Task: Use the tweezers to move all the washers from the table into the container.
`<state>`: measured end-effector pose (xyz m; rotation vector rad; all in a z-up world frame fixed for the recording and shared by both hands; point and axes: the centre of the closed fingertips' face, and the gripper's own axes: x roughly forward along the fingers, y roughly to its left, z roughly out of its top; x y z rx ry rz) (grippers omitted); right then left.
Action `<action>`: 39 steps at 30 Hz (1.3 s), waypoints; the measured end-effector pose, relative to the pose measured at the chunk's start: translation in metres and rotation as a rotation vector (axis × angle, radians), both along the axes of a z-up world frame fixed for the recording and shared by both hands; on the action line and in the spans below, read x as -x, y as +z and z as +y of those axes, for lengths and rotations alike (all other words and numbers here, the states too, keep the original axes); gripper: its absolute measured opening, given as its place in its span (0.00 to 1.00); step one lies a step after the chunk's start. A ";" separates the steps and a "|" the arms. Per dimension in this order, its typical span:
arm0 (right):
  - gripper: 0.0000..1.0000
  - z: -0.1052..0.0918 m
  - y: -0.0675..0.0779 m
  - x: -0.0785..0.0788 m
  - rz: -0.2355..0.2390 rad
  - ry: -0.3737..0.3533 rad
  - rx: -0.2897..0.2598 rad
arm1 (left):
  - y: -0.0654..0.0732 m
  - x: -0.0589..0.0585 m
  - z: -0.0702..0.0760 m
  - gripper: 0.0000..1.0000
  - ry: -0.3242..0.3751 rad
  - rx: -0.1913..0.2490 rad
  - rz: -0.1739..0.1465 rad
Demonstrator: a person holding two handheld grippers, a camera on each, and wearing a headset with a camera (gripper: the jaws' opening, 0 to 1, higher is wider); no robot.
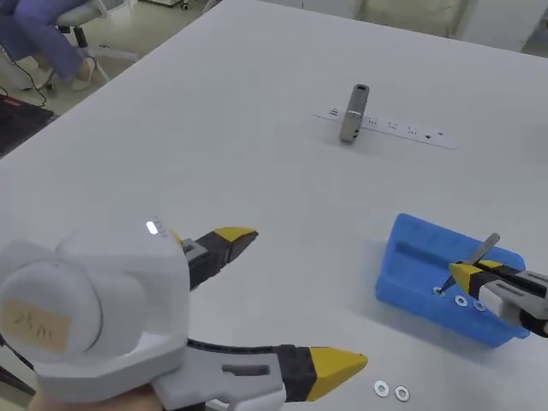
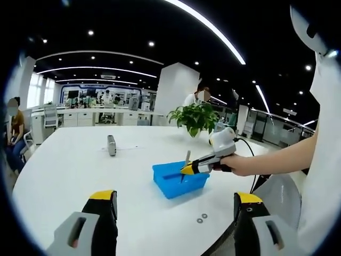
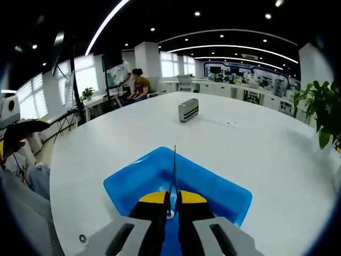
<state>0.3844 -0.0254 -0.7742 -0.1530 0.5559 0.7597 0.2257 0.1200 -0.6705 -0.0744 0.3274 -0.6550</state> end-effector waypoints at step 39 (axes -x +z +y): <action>0.04 0.029 0.006 0.121 0.100 0.104 -0.184 | -0.004 0.011 -0.003 0.92 -0.002 0.008 0.016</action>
